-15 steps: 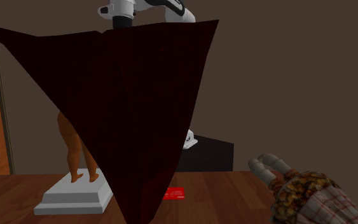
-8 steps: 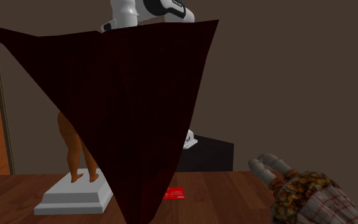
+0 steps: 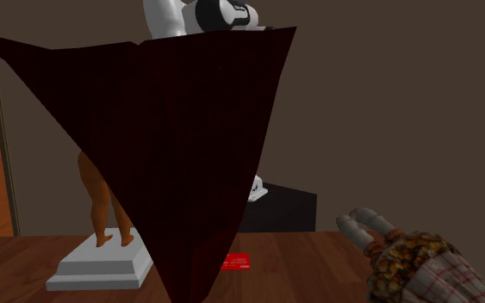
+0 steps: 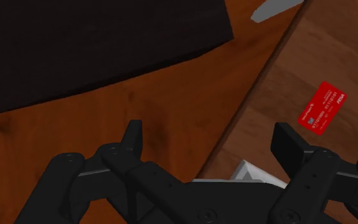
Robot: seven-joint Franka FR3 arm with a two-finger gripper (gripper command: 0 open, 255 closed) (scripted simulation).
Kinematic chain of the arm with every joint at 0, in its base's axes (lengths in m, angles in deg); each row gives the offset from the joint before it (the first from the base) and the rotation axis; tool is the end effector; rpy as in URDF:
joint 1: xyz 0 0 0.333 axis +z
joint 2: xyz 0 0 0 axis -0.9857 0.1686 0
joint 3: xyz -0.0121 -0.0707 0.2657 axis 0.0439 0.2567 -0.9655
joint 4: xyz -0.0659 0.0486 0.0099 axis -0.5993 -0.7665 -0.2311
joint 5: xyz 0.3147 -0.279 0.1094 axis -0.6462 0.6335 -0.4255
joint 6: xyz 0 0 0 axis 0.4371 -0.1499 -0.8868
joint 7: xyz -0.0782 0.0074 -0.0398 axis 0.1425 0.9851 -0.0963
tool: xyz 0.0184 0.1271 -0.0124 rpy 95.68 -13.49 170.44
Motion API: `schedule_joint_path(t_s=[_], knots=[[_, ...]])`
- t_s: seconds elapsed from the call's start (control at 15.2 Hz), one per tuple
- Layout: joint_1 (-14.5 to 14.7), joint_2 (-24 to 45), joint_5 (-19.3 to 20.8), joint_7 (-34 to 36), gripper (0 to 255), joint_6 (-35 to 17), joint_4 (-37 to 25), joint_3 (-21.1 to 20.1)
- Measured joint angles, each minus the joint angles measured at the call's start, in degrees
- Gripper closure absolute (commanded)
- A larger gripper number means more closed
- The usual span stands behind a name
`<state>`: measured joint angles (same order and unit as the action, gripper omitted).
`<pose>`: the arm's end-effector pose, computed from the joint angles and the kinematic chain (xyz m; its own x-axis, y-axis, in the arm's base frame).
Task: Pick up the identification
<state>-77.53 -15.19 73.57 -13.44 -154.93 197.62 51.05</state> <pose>0.4084 0.1244 0.3943 0.9257 -0.3074 -0.2205 -0.3182 -0.9479 -0.0142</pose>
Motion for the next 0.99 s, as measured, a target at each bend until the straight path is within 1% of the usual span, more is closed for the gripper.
schedule_joint_path(t_s=[0.4, 0.66, 0.99], knots=[[1.5, 9.1, -6.6, 7.8, 0, -8.1, 0.9, -4.2], [2.4, 17.1, -10.2, 12.8, 0, -12.4, -2.0, -6.7], [3.8, 27.7, -14.3, 17.7, 0, -19.7, -4.7, -9.0]])
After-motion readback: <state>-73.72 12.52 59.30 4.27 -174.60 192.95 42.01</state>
